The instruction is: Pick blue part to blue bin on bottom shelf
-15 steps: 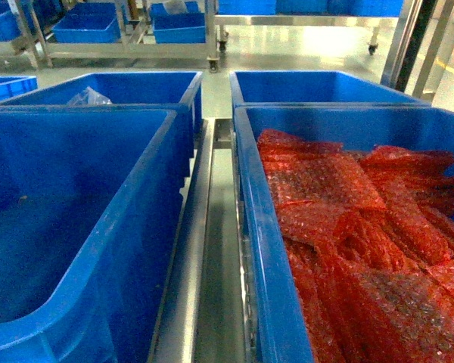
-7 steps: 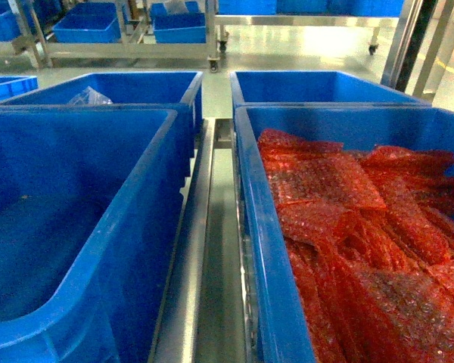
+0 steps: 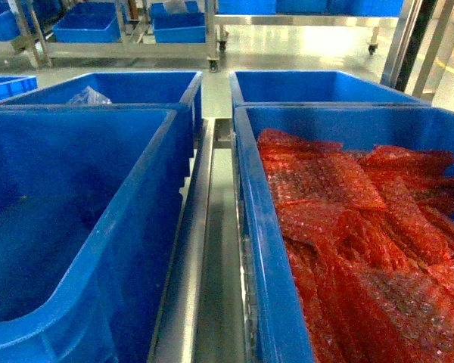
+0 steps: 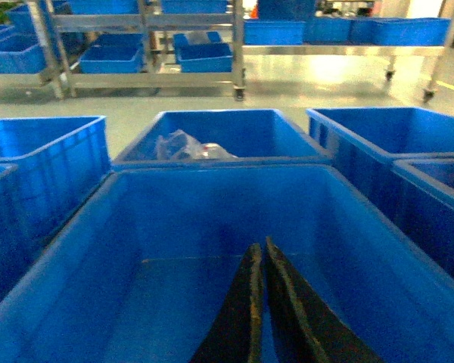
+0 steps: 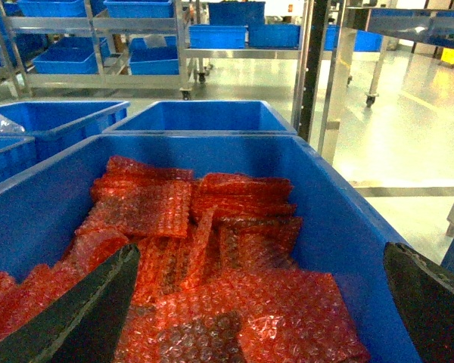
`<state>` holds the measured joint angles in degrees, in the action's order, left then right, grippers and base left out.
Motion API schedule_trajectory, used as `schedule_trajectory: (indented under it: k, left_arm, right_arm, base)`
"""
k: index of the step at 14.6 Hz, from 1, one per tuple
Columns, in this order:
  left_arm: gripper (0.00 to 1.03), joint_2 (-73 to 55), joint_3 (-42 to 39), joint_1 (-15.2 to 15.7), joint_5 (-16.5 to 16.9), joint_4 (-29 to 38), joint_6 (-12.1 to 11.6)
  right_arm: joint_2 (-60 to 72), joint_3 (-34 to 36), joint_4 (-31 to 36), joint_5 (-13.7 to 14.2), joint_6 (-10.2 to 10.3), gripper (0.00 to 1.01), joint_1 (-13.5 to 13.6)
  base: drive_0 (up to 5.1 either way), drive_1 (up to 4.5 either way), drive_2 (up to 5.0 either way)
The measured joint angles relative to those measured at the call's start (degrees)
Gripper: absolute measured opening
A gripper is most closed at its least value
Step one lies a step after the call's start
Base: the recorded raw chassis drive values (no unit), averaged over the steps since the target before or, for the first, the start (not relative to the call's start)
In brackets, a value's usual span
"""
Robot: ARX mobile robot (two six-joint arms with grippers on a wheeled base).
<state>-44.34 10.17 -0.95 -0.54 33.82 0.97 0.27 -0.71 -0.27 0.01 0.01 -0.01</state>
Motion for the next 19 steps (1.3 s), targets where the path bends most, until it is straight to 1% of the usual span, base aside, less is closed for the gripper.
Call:
schedule_trajectory:
  k: [1, 3, 9, 10, 12, 14, 19]
  left_arm:
    - [0.02, 2.2, -1.3, 1.3, -0.2, -0.5, 0.0]
    - [0.02, 6.1, -3.9, 0.8, 0.6, -2.6, 0.0]
    - [0.02, 18.4, -7.8, 0.9, 0.5, -10.5, 0.0]
    - [0.02, 19.5, -9.6, 0.9, 0.5, -8.2, 0.0]
    - [0.02, 22.6, -9.6, 0.9, 0.5, -12.8, 0.0]
    - [0.02, 26.7, -9.6, 0.9, 0.5, -16.0, 0.0]
    - [0.02, 33.3, -9.6, 0.9, 0.5, -22.7, 0.0]
  right_arm:
    - [0.0, 0.0, 0.0, 0.0, 0.0, 0.98, 0.0]
    - [0.0, 0.0, 0.0, 0.0, 0.0, 0.98, 0.0]
    - [0.0, 0.0, 0.0, 0.0, 0.0, 0.98, 0.0]
    - [0.0, 0.0, 0.0, 0.0, 0.0, 0.98, 0.0]
    - [0.0, 0.0, 0.0, 0.0, 0.0, 0.98, 0.0]
    - [0.0, 0.0, 0.0, 0.0, 0.0, 0.98, 0.0]
    - [0.0, 0.0, 0.0, 0.0, 0.0, 0.98, 0.0]
  base:
    - [0.0, 0.00, 0.0]
    - [0.0, 0.00, 0.0]
    - [0.0, 0.00, 0.0]
    - [0.0, 0.00, 0.0]
    - [0.0, 0.00, 0.0]
    - [0.0, 0.00, 0.0]
    - [0.0, 0.00, 0.0]
